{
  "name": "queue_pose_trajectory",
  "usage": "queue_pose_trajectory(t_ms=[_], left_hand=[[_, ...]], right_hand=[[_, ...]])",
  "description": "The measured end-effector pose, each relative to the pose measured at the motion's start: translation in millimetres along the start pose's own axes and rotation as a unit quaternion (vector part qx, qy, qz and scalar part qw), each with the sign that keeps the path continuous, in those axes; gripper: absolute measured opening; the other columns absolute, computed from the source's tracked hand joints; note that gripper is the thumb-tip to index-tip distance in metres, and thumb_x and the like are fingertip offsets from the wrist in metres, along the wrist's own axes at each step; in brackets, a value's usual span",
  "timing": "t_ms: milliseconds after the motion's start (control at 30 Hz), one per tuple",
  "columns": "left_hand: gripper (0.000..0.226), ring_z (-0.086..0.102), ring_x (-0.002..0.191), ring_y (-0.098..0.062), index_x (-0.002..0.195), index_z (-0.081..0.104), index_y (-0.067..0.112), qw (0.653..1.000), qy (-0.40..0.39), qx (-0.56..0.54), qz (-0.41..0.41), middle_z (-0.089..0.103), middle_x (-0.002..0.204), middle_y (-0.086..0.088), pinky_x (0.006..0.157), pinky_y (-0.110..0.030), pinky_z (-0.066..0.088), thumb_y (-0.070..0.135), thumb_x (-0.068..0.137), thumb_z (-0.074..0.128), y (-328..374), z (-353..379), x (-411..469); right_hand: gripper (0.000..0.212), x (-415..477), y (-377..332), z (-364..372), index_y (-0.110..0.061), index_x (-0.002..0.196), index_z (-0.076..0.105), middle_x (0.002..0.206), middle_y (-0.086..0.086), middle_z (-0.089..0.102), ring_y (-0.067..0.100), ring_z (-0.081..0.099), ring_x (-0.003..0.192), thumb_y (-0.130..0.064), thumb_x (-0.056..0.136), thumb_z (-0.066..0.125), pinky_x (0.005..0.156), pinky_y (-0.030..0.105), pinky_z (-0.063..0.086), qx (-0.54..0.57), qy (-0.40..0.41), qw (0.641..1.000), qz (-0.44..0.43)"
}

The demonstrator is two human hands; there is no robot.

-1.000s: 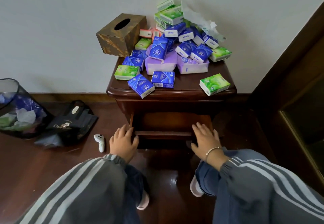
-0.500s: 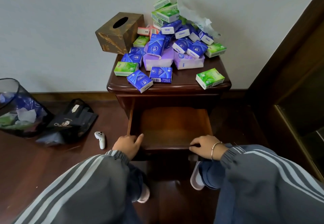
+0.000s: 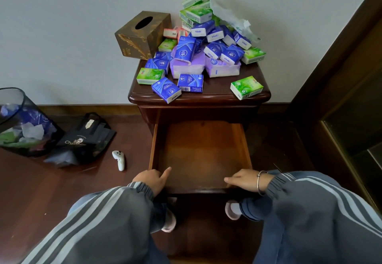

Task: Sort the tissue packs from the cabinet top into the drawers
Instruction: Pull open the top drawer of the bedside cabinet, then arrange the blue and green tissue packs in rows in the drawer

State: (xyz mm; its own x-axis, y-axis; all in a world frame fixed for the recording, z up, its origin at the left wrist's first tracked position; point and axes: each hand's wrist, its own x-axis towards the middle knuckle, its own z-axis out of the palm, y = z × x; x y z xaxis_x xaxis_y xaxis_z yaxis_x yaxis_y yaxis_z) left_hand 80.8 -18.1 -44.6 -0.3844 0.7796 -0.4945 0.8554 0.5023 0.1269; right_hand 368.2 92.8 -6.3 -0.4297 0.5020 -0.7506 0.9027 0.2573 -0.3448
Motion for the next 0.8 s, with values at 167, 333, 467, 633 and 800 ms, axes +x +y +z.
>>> queue_pose_trajectory(t_ms=[167,333,467,633,800], left_hand=[[0.068,0.056,0.067,-0.014,0.066,0.057,0.016,1.000,-0.019,-0.010,-0.009,0.057,0.069,0.001,0.067,-0.029,0.042,0.064,0.094,0.018,1.1,-3.0,2.0],[0.058,0.059,0.070,-0.017,0.070,0.057,0.018,0.996,0.022,-0.090,-0.001,0.059,0.072,0.000,0.066,-0.030,0.044,0.062,0.094,0.026,1.4,-27.3,1.2],[0.038,0.053,0.065,-0.019,0.069,0.051,0.021,0.944,0.293,-0.122,0.085,0.052,0.068,0.006,0.053,-0.027,0.032,0.048,0.093,0.039,6.8,-71.6,-2.9],[0.029,0.058,0.095,-0.025,0.103,0.063,0.011,0.848,0.466,-0.205,0.145,0.062,0.103,-0.007,0.082,-0.038,0.043,0.034,0.090,0.051,36.8,-146.2,4.4],[0.057,0.040,0.127,-0.030,0.132,0.046,0.009,0.891,0.379,-0.248,-0.030,0.043,0.136,-0.012,0.102,-0.045,0.028,0.050,0.091,0.050,76.7,-178.3,27.3]], right_hand=[[0.055,2.4,2.9,9.2,-0.021,0.088,0.068,0.094,0.000,0.068,0.020,0.062,0.095,-0.059,0.093,0.029,0.092,0.036,0.043,-0.021,0.043,0.999,-0.022],[0.034,-8.4,-3.4,4.0,-0.027,0.115,0.061,0.115,-0.009,0.061,0.010,0.055,0.109,-0.046,0.095,0.042,0.094,0.025,0.042,0.013,0.047,0.995,-0.089],[0.024,-25.5,-19.9,-28.7,-0.025,0.113,0.065,0.111,-0.011,0.065,0.004,0.059,0.105,-0.031,0.092,0.054,0.090,0.016,0.045,0.052,0.221,0.954,-0.194],[0.020,-31.7,-72.3,-94.4,-0.014,0.106,0.068,0.104,0.000,0.070,0.021,0.062,0.098,-0.017,0.087,0.061,0.090,0.034,0.047,-0.006,0.483,0.830,-0.280],[0.039,1.1,-132.2,-149.9,-0.014,0.126,0.051,0.126,0.006,0.057,0.031,0.049,0.113,-0.031,0.091,0.053,0.091,0.041,0.042,-0.100,0.517,0.828,-0.192]])
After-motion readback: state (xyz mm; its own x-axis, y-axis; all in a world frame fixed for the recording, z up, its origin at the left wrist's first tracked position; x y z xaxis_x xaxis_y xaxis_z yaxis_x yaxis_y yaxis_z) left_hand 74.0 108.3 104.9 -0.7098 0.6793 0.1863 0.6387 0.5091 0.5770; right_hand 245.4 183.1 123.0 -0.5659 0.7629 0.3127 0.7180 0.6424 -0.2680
